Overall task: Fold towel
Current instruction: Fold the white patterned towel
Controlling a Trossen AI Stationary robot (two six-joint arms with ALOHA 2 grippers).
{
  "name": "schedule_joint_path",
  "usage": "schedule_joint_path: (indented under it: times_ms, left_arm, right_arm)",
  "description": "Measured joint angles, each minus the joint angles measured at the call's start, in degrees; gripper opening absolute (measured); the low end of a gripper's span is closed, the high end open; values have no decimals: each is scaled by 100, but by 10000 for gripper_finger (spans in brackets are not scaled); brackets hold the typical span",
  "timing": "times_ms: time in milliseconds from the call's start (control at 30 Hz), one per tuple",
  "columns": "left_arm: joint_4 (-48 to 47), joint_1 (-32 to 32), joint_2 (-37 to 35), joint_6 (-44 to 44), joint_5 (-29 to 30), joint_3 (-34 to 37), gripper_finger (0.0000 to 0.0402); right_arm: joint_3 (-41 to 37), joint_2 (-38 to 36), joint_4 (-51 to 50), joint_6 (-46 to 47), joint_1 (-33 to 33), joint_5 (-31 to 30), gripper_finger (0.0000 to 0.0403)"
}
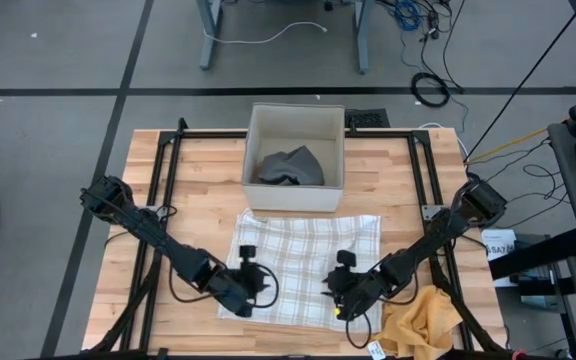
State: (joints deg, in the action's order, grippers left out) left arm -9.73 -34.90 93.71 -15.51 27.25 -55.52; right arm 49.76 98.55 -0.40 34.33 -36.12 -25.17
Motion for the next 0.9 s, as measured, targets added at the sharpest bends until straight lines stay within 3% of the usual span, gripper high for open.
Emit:
schedule_joint_path:
  times_ms: [167, 400, 633, 900]
  left_arm:
    - [753, 54, 0, 675, -5, 1, 124]
    - [1119, 211, 119, 713, -321, 1, 124]
    - [2469, 370, 874, 1013, -1092, 1, 124]
    - [3565, 669, 1726, 1001, -1708, 1, 124]
  right_arm:
    - [4, -165, 46, 32, -105, 21, 139]
    - [4, -173, 61, 659, -505, 1072, 139]
    - [4, -173, -94, 1504, -928, 2088, 139]
    - [7, -173, -979, 2339, -1257, 2418, 139]
